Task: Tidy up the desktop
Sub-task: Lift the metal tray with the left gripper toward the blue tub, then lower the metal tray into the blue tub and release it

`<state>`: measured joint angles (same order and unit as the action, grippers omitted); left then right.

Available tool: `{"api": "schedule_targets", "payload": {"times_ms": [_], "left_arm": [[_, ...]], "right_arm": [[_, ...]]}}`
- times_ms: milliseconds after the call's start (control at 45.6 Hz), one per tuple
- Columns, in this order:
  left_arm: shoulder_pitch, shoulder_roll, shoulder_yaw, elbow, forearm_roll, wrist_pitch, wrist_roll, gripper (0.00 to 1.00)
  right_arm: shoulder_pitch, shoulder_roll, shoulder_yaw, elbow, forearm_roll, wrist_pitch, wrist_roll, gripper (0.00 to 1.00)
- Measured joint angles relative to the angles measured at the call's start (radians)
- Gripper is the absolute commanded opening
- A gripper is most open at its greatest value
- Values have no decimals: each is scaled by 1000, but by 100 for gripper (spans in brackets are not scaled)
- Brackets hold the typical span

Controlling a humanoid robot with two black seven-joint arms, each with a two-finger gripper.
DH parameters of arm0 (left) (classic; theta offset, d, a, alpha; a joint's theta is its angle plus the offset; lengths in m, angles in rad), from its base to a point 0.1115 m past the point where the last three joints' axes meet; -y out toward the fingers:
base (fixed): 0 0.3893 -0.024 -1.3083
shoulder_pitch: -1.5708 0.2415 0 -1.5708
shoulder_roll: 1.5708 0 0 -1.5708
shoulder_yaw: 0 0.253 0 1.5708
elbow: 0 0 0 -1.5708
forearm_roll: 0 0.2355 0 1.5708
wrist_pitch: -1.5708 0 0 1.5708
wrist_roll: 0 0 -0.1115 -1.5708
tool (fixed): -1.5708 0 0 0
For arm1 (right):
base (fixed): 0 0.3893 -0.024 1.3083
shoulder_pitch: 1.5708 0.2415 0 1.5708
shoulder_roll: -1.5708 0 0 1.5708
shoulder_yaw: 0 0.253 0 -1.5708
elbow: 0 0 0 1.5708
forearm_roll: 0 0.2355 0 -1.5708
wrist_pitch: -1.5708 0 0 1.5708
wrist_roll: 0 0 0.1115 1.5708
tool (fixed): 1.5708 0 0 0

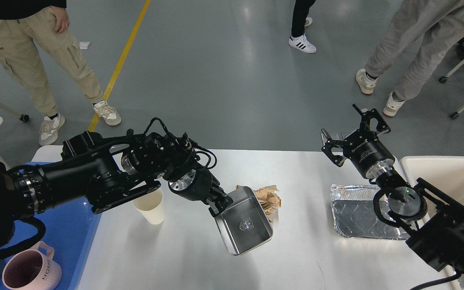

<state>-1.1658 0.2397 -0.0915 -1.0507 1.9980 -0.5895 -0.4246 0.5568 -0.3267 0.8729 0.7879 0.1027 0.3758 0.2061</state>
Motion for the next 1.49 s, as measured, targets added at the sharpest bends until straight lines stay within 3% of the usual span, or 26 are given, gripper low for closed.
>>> {"api": "schedule_targets", "payload": {"times_ms": [263,768,987,1185,1360,1492], "left_arm": [[-15,172,-214,-125,-69,-85,6,0],[175,733,-476,-302,-272,-78,12,1],[326,897,-498,-295,-307,82,27,1],[442,982,-495,-244,-420,226,89,1],[553,986,-488,-121,-455,319,102,2],[584,948,-482,6,-456,354,78,2]], "right_arm": [[2,0,0,-1,0,-3,-1,100],[0,-22,0,8,0,-2,-2,100],[0,-22,0,10,0,-2,-1,100],[1,-22,0,10,0,-2,-1,100],[3,-24,1,10,0,-2,-2,100],[1,-25,0,11,0,-2,-2,100]]}}
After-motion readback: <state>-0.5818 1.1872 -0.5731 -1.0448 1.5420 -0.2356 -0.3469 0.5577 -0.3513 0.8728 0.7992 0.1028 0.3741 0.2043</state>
